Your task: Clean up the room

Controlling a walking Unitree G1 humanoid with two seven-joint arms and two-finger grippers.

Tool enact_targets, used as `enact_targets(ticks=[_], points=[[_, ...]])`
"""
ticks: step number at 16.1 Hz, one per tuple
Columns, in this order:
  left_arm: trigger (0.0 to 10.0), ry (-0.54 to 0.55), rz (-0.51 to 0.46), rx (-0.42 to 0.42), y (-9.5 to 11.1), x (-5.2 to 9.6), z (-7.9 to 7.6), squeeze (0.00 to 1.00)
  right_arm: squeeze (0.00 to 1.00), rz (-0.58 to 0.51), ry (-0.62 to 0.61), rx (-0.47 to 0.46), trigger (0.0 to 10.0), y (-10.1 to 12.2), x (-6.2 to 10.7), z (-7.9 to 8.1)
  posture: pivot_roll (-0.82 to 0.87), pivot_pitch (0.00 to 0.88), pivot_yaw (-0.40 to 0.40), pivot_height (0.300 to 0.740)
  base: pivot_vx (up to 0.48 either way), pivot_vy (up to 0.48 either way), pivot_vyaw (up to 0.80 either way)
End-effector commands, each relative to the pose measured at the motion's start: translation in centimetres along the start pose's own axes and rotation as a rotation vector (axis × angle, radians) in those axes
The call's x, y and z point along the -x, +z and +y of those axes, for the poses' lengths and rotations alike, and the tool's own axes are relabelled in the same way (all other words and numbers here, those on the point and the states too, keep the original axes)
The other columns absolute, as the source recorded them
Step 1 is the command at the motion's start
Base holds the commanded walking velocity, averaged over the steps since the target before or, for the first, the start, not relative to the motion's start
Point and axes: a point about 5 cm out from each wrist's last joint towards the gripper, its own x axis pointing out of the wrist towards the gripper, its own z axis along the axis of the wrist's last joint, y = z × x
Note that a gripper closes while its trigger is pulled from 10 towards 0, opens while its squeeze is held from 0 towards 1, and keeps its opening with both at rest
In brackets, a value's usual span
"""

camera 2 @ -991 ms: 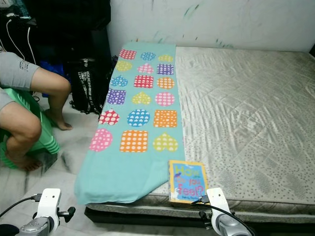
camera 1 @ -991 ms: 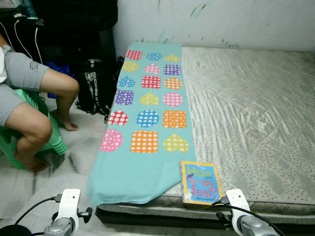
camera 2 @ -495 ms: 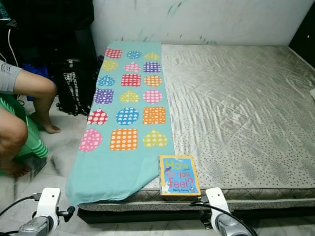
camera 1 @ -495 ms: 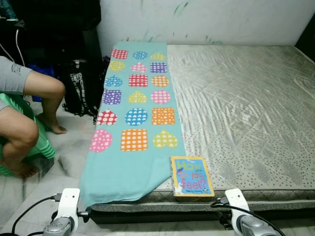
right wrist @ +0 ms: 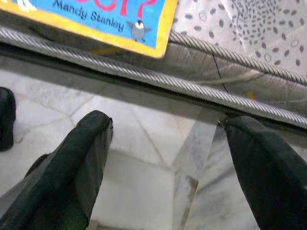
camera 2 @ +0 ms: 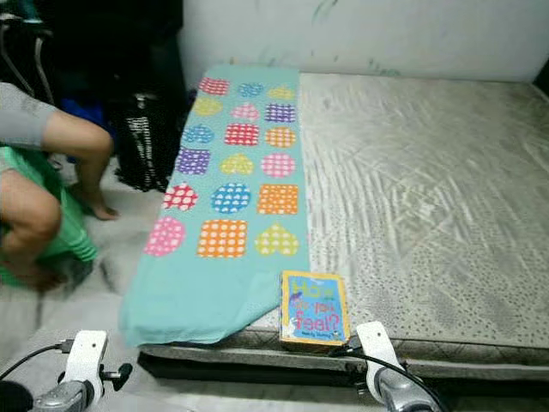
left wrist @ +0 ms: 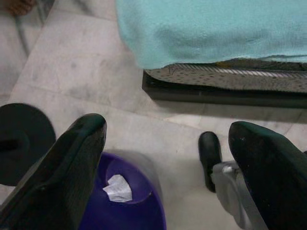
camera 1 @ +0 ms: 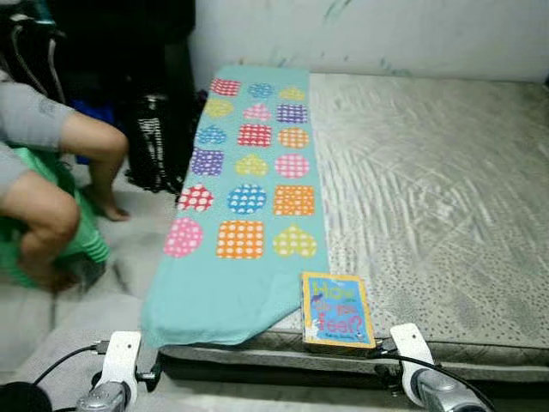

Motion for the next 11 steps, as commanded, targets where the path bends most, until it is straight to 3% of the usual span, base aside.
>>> enact_targets(ticks=[1, 4, 11], points=[[10.0, 0.002, 0.004, -0.01, 0.0, 0.01, 0.13, 0.0, 0.0, 0.018, -0.002, 0.002, 10.0, -0.61, 0.09, -0.2, 0.01, 0.053, -0.015, 0.74, 0.0, 0.0, 0.0], [10.0, 0.001, 0.006, -0.011, -0.04, 0.02, 0.12, 0.0, 0.0, 0.019, -0.004, 0.007, 10.0, -0.64, 0.09, -0.22, 0.01, 0.052, -0.014, 0.74, 0.0, 0.0, 0.0], [10.0, 0.002, 0.008, -0.012, 0.03, 0.0, 0.13, 0.0, 0.0, 0.02, -0.006, 0.005, 10.0, -0.56, 0.08, -0.22, 0.01, 0.054, -0.014, 0.74, 0.0, -0.176, 0.0]])
